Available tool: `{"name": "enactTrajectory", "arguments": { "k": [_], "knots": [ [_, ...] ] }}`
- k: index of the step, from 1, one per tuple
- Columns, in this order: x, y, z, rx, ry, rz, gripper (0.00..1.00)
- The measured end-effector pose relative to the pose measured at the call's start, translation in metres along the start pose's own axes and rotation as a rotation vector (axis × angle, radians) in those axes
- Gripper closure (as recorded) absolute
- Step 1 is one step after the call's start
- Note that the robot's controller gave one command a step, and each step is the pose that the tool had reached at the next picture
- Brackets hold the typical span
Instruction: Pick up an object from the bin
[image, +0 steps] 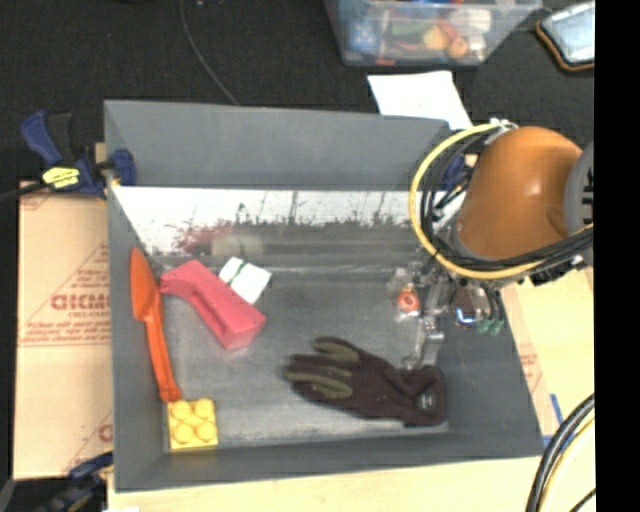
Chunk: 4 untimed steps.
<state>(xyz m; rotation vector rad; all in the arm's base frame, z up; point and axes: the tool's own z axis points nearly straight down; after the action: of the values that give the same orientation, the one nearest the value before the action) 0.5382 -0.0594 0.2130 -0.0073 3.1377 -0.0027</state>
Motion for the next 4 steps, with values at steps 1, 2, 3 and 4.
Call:
{"name": "enactTrajectory", "arguments": {
  "k": [1, 2, 3, 4],
  "knots": [
    [0.000, 0.000, 0.000, 0.000, 0.000, 0.000, 0.00],
    [0.062, -0.004, 0.056, 0.000, 0.005, -0.087, 0.00],
    [0.047, -0.001, 0.066, 0.001, -0.011, -0.055, 0.00],
    [0.056, 0.003, 0.106, 0.000, -0.002, -0.068, 0.00]
  ]
}}
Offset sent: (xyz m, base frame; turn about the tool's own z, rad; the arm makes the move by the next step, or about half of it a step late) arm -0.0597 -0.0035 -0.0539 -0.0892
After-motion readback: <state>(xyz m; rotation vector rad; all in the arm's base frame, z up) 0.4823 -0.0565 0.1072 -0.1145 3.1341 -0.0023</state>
